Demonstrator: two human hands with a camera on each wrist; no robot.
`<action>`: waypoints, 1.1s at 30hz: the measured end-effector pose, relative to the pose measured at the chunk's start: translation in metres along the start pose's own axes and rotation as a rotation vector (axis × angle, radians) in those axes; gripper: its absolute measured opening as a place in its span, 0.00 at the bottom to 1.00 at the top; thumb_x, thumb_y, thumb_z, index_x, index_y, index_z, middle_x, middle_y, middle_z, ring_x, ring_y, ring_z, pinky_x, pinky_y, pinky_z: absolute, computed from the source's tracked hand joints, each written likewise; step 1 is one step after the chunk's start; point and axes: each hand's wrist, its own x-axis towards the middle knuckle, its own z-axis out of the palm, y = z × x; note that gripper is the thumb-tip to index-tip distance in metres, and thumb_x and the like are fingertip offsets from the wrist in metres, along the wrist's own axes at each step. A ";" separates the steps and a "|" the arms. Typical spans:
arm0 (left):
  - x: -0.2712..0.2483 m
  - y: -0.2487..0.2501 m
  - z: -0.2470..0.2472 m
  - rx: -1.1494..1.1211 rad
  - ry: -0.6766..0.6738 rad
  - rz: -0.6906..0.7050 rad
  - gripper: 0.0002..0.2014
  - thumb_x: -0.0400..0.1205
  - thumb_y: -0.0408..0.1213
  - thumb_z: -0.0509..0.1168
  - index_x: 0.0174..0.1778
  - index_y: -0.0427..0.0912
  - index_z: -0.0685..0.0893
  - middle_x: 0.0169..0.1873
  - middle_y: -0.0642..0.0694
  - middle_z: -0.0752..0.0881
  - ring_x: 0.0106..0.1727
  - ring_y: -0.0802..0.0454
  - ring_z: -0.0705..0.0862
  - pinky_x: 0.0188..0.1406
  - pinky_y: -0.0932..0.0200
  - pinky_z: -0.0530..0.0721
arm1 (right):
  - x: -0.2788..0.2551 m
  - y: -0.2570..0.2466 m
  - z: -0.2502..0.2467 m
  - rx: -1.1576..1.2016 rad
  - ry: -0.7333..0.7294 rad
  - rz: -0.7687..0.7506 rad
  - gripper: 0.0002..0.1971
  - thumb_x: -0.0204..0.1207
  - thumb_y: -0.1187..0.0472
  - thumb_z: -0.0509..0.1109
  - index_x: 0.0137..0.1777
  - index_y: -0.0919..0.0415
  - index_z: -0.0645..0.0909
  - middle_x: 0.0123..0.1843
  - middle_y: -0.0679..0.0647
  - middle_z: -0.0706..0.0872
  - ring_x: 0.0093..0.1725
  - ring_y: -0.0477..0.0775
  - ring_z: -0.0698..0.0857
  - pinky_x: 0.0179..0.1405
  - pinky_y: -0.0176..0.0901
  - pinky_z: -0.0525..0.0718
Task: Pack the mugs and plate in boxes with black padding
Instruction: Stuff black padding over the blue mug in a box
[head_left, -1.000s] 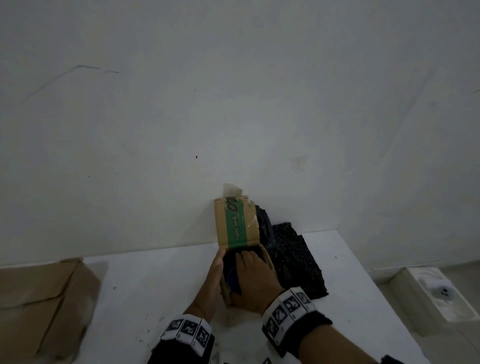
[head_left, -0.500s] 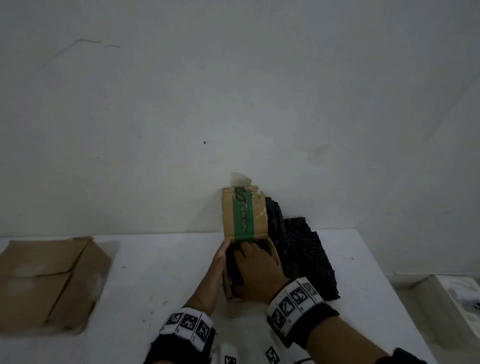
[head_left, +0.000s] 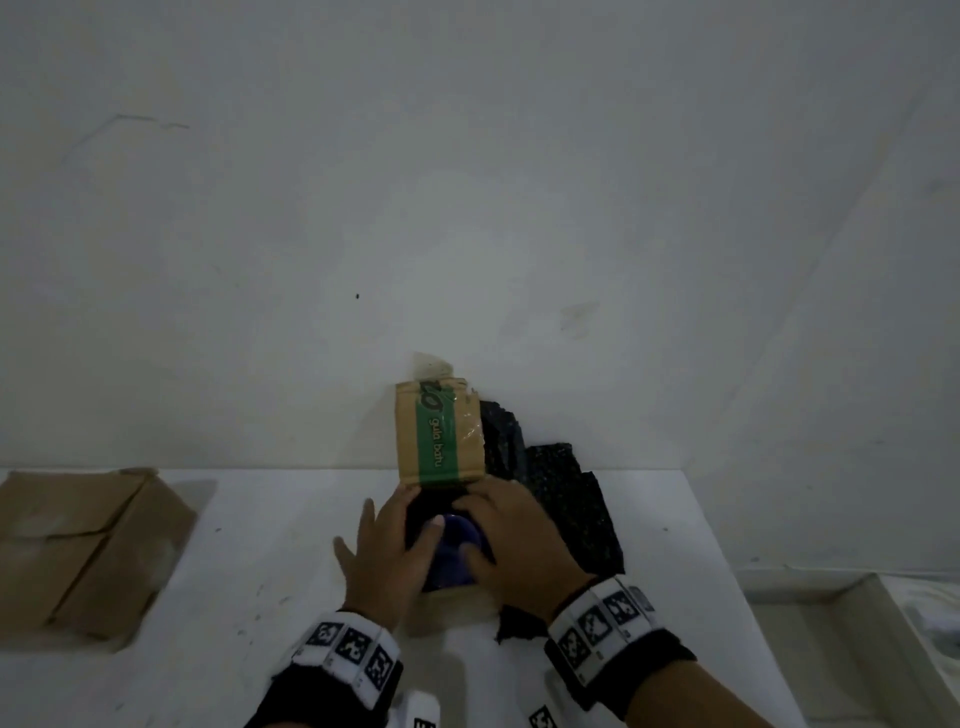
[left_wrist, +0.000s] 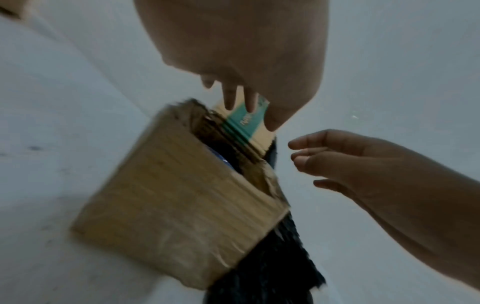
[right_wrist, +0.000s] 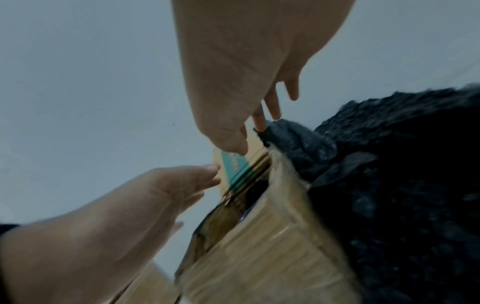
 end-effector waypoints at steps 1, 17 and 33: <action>0.001 0.002 0.006 0.129 0.054 0.055 0.22 0.82 0.52 0.57 0.73 0.57 0.67 0.77 0.55 0.66 0.83 0.48 0.50 0.77 0.35 0.39 | -0.006 0.010 -0.008 0.003 0.070 0.034 0.19 0.69 0.53 0.63 0.58 0.57 0.81 0.57 0.55 0.83 0.59 0.57 0.80 0.63 0.52 0.78; 0.038 0.112 0.102 0.612 -0.342 0.487 0.34 0.76 0.35 0.63 0.78 0.52 0.60 0.82 0.52 0.52 0.83 0.49 0.50 0.77 0.45 0.58 | -0.058 0.110 0.011 -0.089 0.065 0.510 0.18 0.57 0.48 0.55 0.34 0.50 0.86 0.36 0.54 0.86 0.30 0.57 0.84 0.22 0.47 0.79; 0.046 0.137 0.036 -0.093 -0.116 0.722 0.19 0.75 0.27 0.62 0.53 0.54 0.67 0.33 0.43 0.82 0.25 0.54 0.78 0.22 0.56 0.69 | -0.040 0.072 -0.113 0.956 0.502 0.369 0.15 0.77 0.76 0.64 0.57 0.57 0.76 0.48 0.58 0.85 0.45 0.48 0.87 0.42 0.48 0.89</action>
